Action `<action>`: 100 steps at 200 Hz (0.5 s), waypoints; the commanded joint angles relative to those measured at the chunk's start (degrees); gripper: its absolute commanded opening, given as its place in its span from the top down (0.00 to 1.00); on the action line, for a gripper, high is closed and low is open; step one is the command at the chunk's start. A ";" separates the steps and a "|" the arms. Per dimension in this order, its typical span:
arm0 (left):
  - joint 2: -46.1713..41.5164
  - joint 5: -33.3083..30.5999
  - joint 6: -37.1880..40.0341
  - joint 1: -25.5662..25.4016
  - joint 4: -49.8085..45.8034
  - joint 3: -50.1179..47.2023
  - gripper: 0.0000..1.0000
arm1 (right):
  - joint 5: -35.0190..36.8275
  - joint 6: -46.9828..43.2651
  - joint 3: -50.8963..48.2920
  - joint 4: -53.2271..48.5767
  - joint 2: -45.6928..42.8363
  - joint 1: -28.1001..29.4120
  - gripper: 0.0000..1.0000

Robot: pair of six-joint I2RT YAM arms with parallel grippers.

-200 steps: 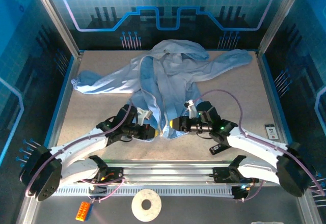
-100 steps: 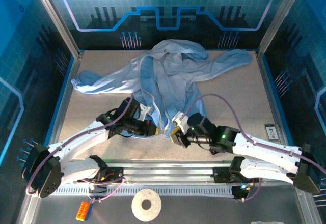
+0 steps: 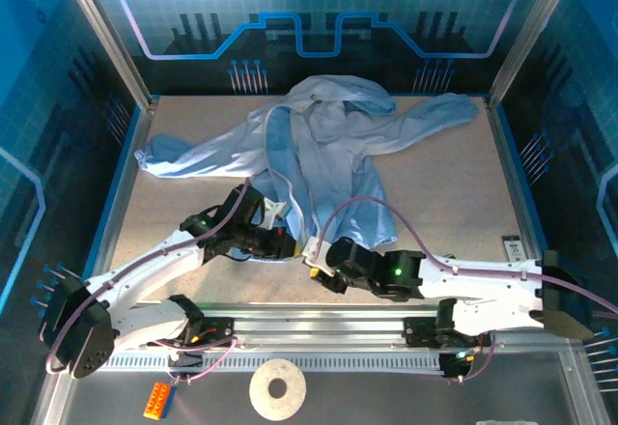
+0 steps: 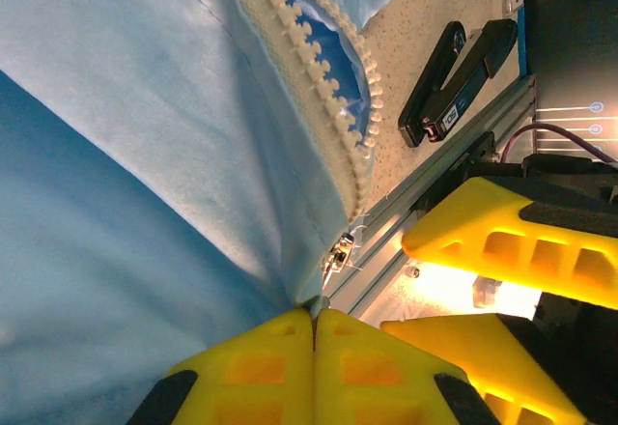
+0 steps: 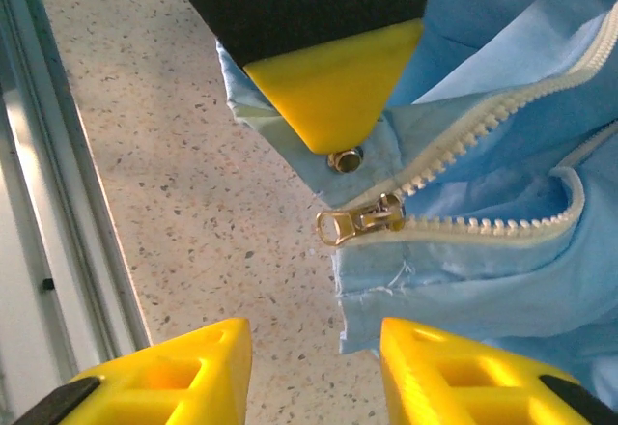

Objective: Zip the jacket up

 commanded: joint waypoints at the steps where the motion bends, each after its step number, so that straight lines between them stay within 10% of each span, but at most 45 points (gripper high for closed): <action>1: -1.42 2.97 -1.63 -0.48 -0.50 1.34 1.00 | 2.05 -2.50 1.95 2.86 1.40 0.60 0.60; 100: -1.82 3.08 -1.88 -1.53 0.05 1.12 1.00 | 2.23 -2.72 3.87 6.89 8.10 -0.70 0.60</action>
